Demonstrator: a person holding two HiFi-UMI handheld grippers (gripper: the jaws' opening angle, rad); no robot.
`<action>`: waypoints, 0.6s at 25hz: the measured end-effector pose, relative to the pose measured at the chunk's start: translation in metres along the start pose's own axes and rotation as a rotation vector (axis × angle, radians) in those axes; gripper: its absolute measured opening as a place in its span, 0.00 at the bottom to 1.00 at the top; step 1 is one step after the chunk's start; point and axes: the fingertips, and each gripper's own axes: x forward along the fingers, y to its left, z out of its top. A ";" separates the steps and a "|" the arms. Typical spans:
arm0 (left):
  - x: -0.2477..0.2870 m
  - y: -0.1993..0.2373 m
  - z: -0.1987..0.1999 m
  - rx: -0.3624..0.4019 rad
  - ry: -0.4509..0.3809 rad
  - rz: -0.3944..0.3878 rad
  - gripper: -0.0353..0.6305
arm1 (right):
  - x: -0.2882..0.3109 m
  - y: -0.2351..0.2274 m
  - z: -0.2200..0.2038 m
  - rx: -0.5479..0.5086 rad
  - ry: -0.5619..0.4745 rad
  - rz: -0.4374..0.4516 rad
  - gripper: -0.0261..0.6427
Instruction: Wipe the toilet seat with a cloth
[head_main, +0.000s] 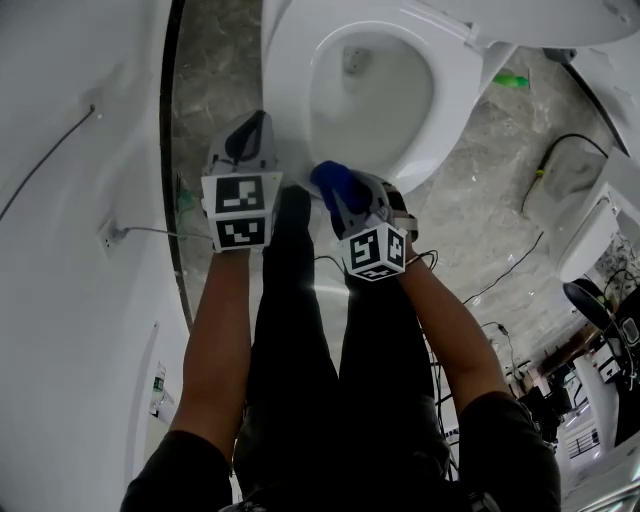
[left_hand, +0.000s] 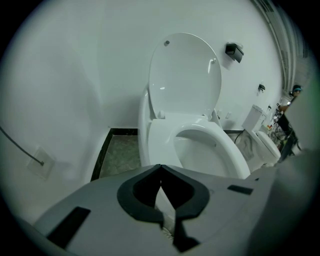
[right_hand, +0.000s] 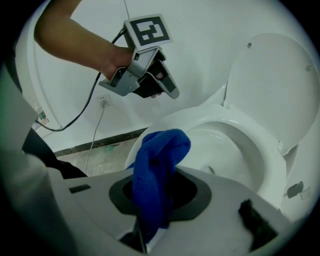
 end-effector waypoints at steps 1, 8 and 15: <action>-0.002 0.003 -0.002 -0.008 0.002 0.002 0.07 | 0.005 0.000 0.007 0.003 -0.004 -0.001 0.15; -0.011 0.033 -0.017 -0.054 0.012 0.021 0.07 | 0.031 -0.017 0.058 -0.004 -0.064 -0.053 0.15; -0.016 0.066 -0.015 -0.078 0.009 0.046 0.07 | 0.062 -0.049 0.110 -0.033 -0.124 -0.073 0.15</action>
